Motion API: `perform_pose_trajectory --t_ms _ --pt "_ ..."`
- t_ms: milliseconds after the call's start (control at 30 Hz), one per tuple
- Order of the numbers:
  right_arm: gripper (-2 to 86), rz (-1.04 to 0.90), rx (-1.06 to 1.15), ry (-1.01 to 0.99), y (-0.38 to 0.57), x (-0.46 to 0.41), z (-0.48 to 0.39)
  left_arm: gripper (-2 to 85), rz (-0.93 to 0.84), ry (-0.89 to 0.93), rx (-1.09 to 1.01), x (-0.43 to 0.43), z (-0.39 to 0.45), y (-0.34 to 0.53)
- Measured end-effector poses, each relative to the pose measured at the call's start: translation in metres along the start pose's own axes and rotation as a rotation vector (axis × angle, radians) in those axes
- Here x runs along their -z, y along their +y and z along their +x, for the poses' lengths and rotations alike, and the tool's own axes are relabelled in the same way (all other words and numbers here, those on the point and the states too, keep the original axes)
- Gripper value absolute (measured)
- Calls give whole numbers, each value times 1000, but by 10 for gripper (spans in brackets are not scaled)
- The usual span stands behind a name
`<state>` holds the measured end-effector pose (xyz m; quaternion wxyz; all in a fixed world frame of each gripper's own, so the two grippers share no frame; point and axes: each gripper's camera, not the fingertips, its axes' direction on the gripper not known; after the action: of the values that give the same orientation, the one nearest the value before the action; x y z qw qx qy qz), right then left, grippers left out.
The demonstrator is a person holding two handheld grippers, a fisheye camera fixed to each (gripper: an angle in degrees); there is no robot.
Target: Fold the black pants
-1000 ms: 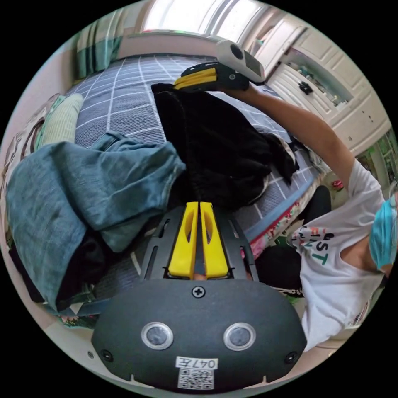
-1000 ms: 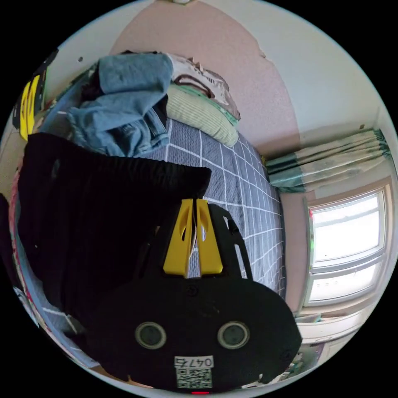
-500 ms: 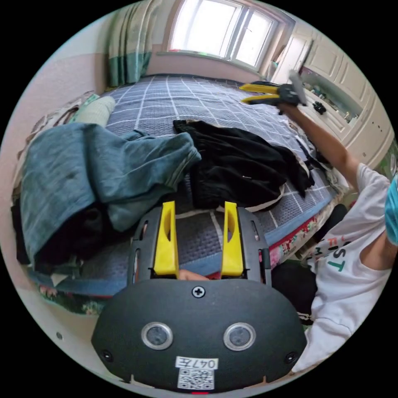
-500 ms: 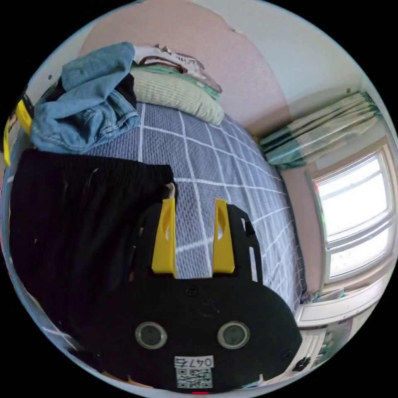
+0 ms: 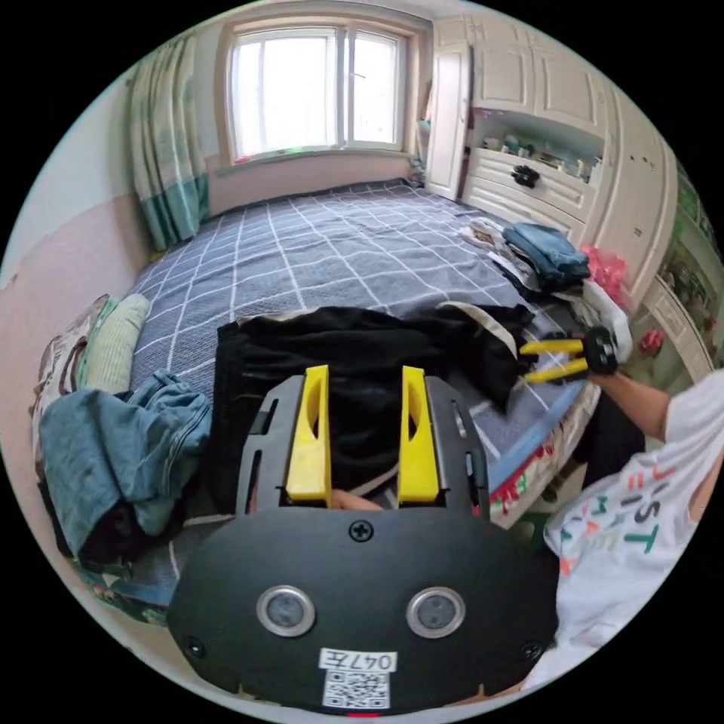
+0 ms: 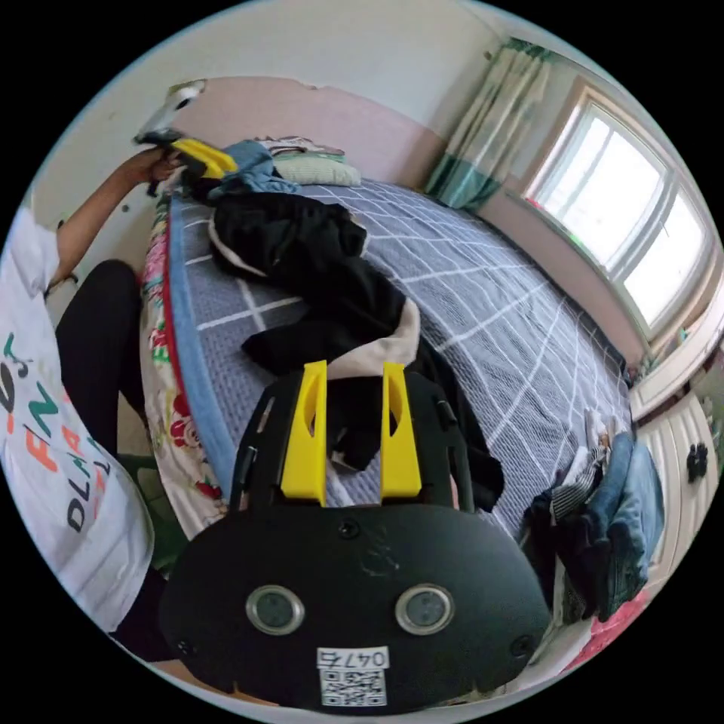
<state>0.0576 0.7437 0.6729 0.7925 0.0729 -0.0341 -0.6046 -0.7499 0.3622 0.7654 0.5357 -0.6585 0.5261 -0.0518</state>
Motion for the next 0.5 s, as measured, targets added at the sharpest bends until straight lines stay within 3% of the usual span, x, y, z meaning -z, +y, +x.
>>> perform_pose_trajectory --t_ms 167,300,400,433,500 --pt "5 -80 159 -74 -8 -35 0 101 45 -158 207 -48 11 13" --pt "0 -12 24 -173 -11 13 86 80 -49 -400 231 -71 17 22" --pt "3 -7 -122 55 -8 49 199 77 26 -403 325 -78 15 33" --pt "7 -60 -217 194 -4 47 258 84 49 -367 348 -81 14 34" --pt "21 -248 -366 265 11 27 341 108 58 -320 362 -89 14 33"
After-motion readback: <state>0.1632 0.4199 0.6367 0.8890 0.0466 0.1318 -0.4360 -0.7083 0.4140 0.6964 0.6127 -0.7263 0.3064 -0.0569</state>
